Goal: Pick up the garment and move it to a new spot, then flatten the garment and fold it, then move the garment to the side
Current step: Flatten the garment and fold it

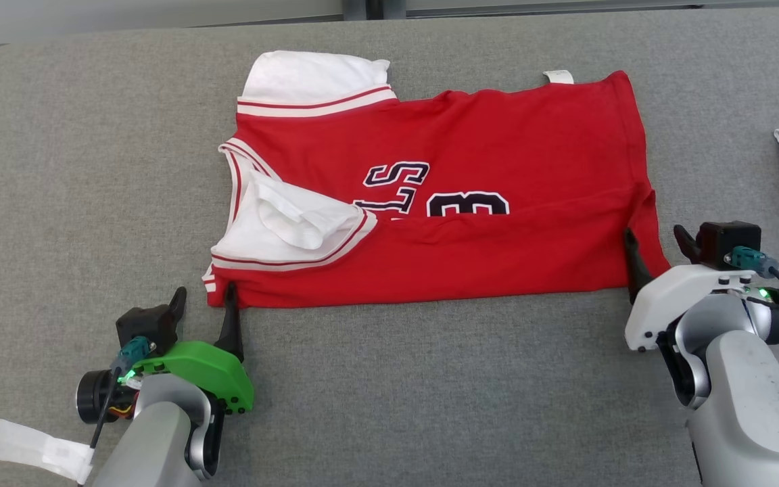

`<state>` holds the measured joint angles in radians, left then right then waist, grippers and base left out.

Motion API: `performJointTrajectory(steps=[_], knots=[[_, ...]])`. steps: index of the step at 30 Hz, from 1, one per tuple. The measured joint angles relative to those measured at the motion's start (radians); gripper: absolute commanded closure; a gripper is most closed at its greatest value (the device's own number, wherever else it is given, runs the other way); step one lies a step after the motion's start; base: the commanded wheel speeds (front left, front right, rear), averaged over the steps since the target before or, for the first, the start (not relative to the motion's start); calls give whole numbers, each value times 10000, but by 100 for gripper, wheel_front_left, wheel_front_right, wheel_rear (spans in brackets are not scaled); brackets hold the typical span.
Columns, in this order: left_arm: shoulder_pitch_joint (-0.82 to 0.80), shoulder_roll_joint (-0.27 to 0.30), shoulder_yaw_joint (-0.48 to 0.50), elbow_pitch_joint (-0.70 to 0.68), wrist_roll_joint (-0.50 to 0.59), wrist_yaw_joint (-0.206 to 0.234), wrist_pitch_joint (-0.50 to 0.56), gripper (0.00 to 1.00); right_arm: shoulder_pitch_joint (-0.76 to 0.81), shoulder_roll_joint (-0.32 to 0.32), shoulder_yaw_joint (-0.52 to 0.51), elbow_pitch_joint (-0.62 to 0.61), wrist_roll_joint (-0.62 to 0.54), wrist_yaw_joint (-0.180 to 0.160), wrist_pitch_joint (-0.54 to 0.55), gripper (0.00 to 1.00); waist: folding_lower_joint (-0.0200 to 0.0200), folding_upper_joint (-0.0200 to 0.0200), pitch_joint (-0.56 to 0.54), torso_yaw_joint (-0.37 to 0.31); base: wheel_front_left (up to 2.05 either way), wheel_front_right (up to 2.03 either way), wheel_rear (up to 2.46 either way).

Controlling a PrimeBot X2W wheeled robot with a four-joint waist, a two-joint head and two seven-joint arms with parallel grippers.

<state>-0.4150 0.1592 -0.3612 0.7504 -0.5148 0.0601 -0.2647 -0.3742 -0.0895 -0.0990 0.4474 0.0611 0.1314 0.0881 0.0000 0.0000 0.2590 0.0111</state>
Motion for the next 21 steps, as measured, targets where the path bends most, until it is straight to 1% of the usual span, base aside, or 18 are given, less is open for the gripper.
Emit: performJointTrajectory(steps=[3,12,21], knots=[[1,-44,90,-10,61,-27,0,0,79,134,176,-311,4,2,-17,0,0,0,9,-5,0,0,0],[4,-157,211,217,163,-173,-6,0,620,169,491,-654,-13,2,169,0,0,0,-47,-128,0,0,0],[-168,-219,291,669,182,-263,-23,0,628,142,502,-485,-228,2,299,0,0,0,-61,-270,0,0,0]])
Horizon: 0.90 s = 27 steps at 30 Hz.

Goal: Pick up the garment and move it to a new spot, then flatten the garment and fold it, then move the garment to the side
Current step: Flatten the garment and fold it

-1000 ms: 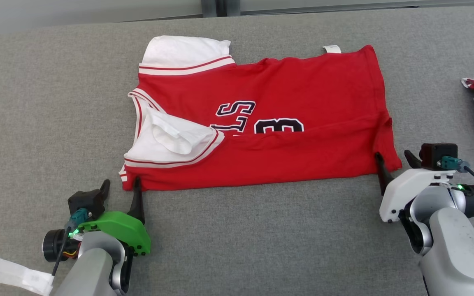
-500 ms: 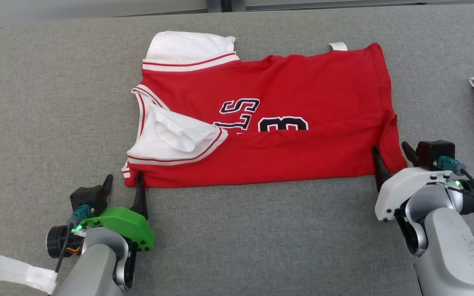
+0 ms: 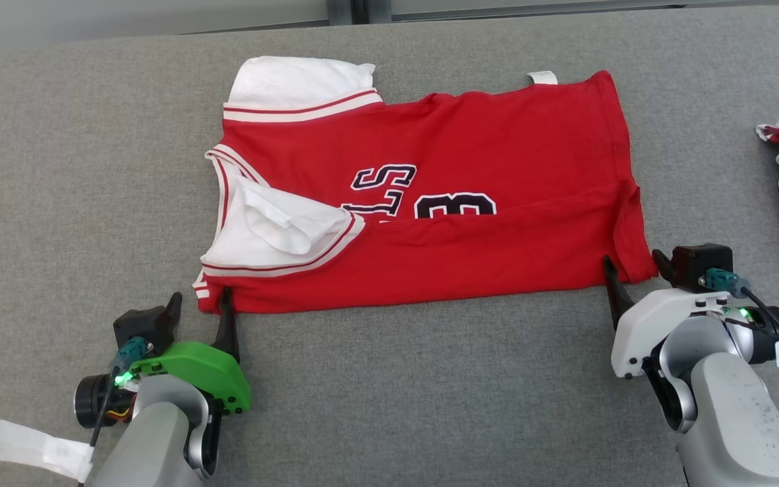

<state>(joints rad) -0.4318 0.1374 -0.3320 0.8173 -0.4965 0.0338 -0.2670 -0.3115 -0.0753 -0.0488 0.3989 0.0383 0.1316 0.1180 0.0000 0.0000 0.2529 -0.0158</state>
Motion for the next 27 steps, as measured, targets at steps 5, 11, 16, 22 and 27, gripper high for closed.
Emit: performJointTrajectory(steps=[5,11,16,22,27], knots=[[-106,-42,21,140,8,-54,0,0,-272,-33,-69,393,-165,0,-54,0,0,0,16,-12,0,0,0],[-165,-84,63,203,63,-123,0,0,-445,-19,-577,997,-408,0,-65,0,0,0,30,-1,0,0,0],[-210,-102,96,238,140,-165,-6,0,-732,36,-773,1580,-184,0,-144,13,0,0,81,13,0,0,0],[-252,-121,136,236,155,-257,-12,100,-939,77,-508,2011,428,10,-48,100,0,0,86,14,0,0,0],[-255,-228,136,265,136,-485,-12,100,-994,104,-401,2136,892,10,-111,100,0,0,38,11,0,0,0]])
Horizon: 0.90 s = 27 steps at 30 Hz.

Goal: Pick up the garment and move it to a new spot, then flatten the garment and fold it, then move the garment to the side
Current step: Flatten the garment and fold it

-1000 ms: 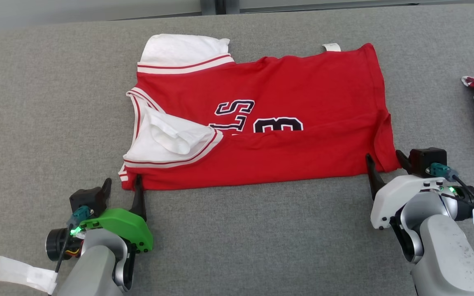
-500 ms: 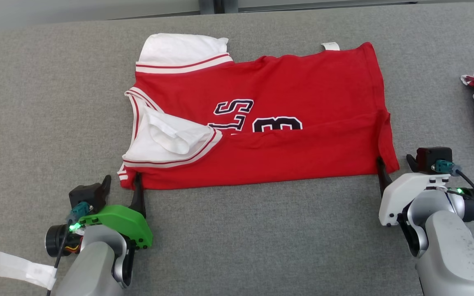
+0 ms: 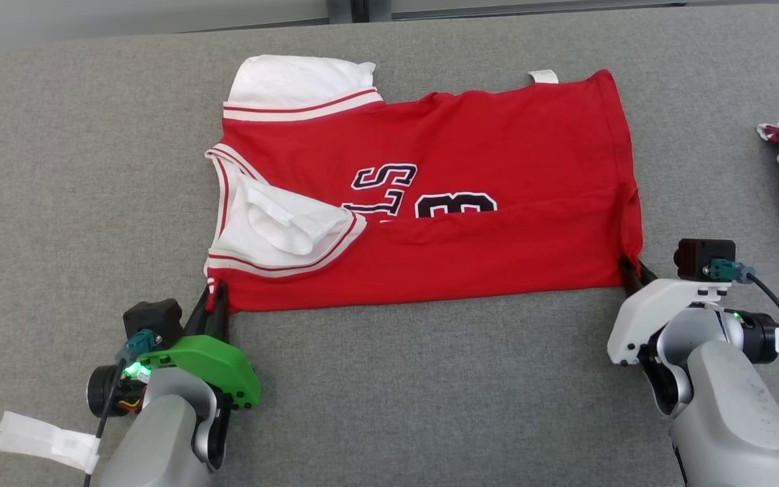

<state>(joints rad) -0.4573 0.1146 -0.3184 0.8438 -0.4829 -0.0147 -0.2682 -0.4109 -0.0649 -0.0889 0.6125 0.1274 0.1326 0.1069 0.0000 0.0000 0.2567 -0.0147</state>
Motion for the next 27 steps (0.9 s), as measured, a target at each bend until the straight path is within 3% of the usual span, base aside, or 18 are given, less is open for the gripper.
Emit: performJointTrajectory(steps=[13,27], knots=[[1015,159,414,-1112,-104,-178,35,100,1445,-245,44,-1496,2245,-6,-36,100,0,0,-608,-45,0,0,0],[3302,330,301,-3033,-270,81,376,100,2975,-282,-148,-2727,2602,-8,504,100,0,0,-1112,5,0,0,0]])
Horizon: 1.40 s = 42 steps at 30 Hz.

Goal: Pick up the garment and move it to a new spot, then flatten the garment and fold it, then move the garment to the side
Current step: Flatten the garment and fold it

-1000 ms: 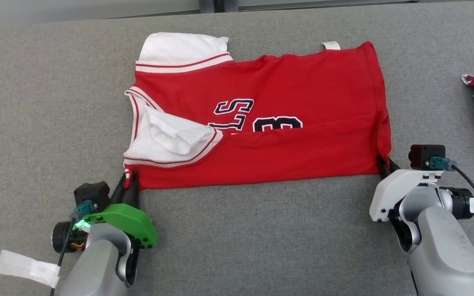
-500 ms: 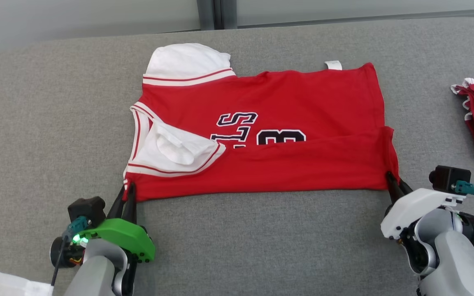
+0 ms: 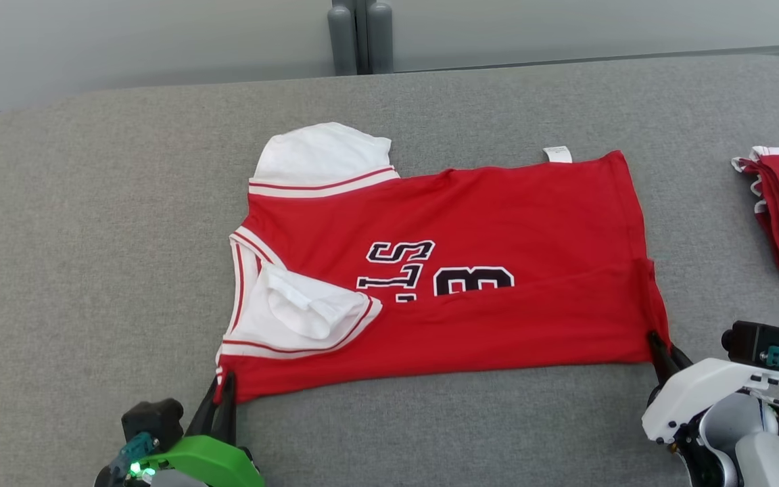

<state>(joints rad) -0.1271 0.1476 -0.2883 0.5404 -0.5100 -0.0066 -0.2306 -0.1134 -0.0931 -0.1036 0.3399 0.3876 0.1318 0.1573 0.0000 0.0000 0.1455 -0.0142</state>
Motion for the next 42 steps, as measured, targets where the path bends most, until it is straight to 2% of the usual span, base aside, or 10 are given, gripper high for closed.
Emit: performJointTrajectory(steps=[7,8,9,10,16,24,30,33,37,42], knots=[[812,2,-33,-800,-245,242,301,100,715,100,-351,-447,69,0,190,100,0,0,8,245,0,0,0],[855,6,-36,-846,-274,244,360,100,779,121,-410,-491,65,0,232,98,0,0,12,270,0,0,0],[875,15,-65,-892,-272,261,391,12,865,142,-441,-566,65,0,309,26,0,0,14,293,0,0,0],[878,25,-88,-941,-272,282,456,0,934,169,-479,-608,61,0,399,0,0,0,12,308,0,0,0],[923,178,8,-1012,-274,502,493,0,1081,205,-941,-993,-341,-2,433,0,0,0,-51,272,0,0,0],[604,690,284,-1513,-119,821,449,0,1090,176,-1783,-2084,-1030,-4,541,0,0,0,-49,232,0,0,0],[-849,853,102,-1766,130,769,945,0,194,61,-1317,-2750,-1360,-6,1051,0,-1,0,126,157,0,0,0],[-1850,828,-69,-1475,153,654,1476,0,-763,-36,-840,-2629,-1354,-4,1446,0,0,0,299,80,0,0,0],[-3292,570,-280,-740,86,428,2337,0,-2195,-188,-399,-1758,-1486,-10,2374,0,0,0,632,-40,0,0,0],[-5141,309,-433,422,4,395,3369,0,-4005,-374,12,-692,-1616,-10,3154,0,0,0,1186,-130,0,0,0]])
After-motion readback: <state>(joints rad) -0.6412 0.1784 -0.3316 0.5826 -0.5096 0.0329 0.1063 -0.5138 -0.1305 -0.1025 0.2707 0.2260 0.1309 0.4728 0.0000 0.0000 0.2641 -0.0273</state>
